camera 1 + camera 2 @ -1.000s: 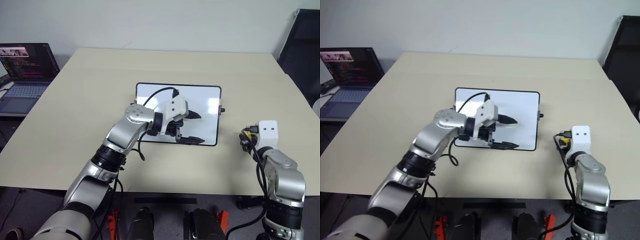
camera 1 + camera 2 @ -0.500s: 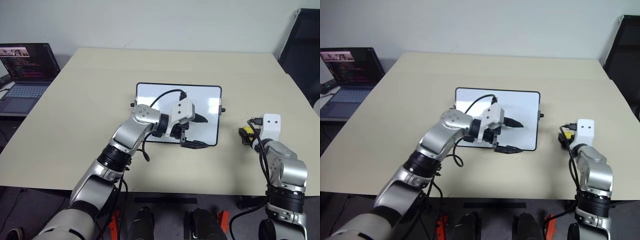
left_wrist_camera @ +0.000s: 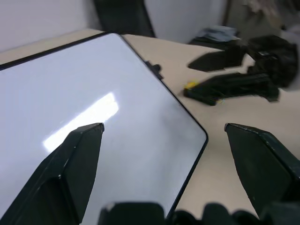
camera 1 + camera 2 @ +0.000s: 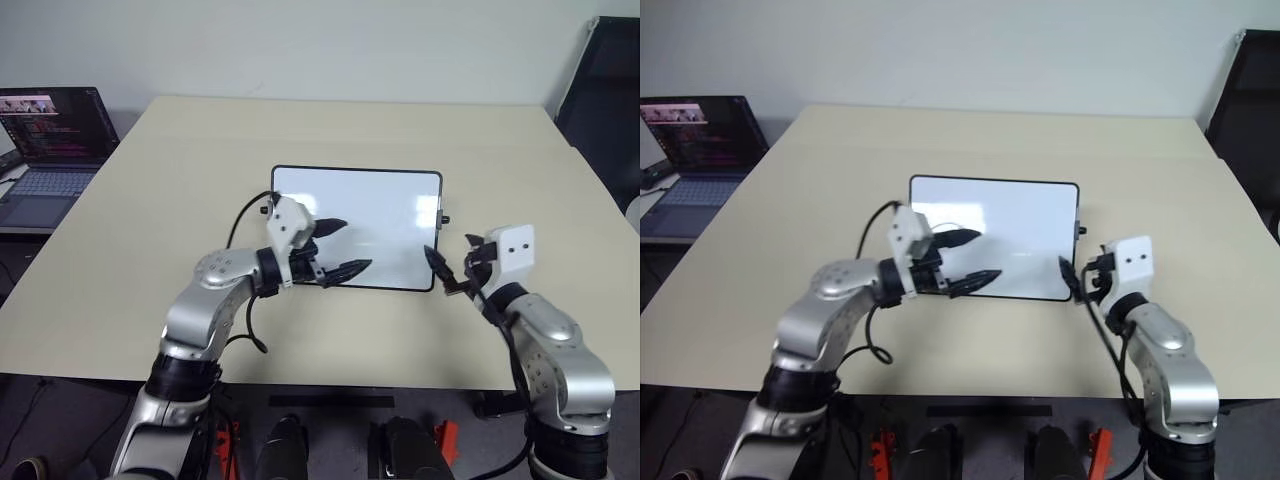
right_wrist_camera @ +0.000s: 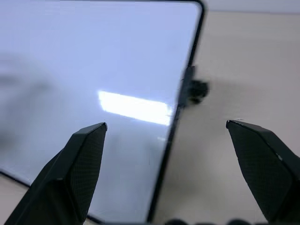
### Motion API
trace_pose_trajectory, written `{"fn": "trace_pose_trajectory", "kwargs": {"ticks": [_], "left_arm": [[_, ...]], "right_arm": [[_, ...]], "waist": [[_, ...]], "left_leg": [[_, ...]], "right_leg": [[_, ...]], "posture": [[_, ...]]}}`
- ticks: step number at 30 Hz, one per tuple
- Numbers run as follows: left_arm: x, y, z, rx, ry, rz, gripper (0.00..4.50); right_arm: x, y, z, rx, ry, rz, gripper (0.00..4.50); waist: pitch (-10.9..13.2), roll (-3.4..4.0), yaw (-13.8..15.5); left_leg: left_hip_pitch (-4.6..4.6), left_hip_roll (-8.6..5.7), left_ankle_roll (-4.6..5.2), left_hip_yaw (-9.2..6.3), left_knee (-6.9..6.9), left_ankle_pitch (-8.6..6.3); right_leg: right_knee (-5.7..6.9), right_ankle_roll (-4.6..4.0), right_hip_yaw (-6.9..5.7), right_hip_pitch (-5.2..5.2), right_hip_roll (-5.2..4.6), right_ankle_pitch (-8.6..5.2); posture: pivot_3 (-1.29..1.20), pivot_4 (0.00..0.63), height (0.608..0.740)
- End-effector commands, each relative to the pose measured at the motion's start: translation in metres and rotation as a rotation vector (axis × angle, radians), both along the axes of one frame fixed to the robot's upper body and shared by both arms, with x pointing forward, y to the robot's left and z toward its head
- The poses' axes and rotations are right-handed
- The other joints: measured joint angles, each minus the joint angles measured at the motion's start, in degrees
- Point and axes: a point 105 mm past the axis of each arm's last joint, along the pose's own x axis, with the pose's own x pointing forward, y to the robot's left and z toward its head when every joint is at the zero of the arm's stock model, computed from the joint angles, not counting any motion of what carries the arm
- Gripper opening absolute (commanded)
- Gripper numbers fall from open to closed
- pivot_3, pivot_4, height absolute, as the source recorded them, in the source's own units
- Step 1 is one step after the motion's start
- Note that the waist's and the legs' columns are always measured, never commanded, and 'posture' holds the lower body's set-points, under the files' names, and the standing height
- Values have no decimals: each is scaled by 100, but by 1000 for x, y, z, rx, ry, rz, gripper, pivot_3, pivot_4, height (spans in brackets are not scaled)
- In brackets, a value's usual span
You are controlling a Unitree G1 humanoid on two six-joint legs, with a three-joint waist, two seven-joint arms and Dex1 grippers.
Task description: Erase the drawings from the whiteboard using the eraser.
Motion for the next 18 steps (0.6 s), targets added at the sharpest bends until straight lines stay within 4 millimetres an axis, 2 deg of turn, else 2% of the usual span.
{"fn": "trace_pose_trajectory", "kwargs": {"ticks": [1,3,5,8,9,14,18], "left_arm": [[-11,50,16,-139,-78,374,4500],[-15,74,9,-111,-120,557,4500],[-19,91,-3,-106,-109,670,4500],[-28,129,-33,-103,-31,871,4500],[-30,135,-38,-93,-21,903,4500],[-38,144,-48,-37,-21,936,4500],[-36,140,-50,-8,-29,923,4500]], "right_arm": [[-21,7,29,-16,-269,-1,4442],[-30,1,15,61,-241,-20,4442],[-33,-13,-2,98,-200,-92,4442],[-34,-39,-26,152,-130,-231,4442],[-33,-45,-30,142,-124,-244,4442],[-35,-71,-50,49,-68,-286,4442],[-40,-84,-57,-8,-41,-355,4442]], "waist": [[-2,-2,24],[-8,-9,47],[-8,-10,68],[-13,-17,72],[-15,-22,72],[-18,-27,79],[-19,-24,75]], "left_leg": [[4,0,0,0,0,0],[7,1,0,-2,-1,0],[15,3,-1,-5,-3,0],[15,2,-1,2,10,0],[16,1,-1,6,12,0],[15,1,-2,7,15,-1],[15,2,-1,8,10,0]], "right_leg": [[-2,0,1,5,-2,0],[0,-2,-1,6,-1,-1],[7,-8,-3,10,1,-5],[0,-33,4,15,-1,-5],[-3,-32,8,17,-4,-3],[-4,-38,5,14,-6,0],[-2,-41,7,11,-5,-1]], "posture": [[0,150,740],[0,150,740],[0,150,740],[0,150,740],[0,150,740],[0,150,740],[0,150,740]]}}
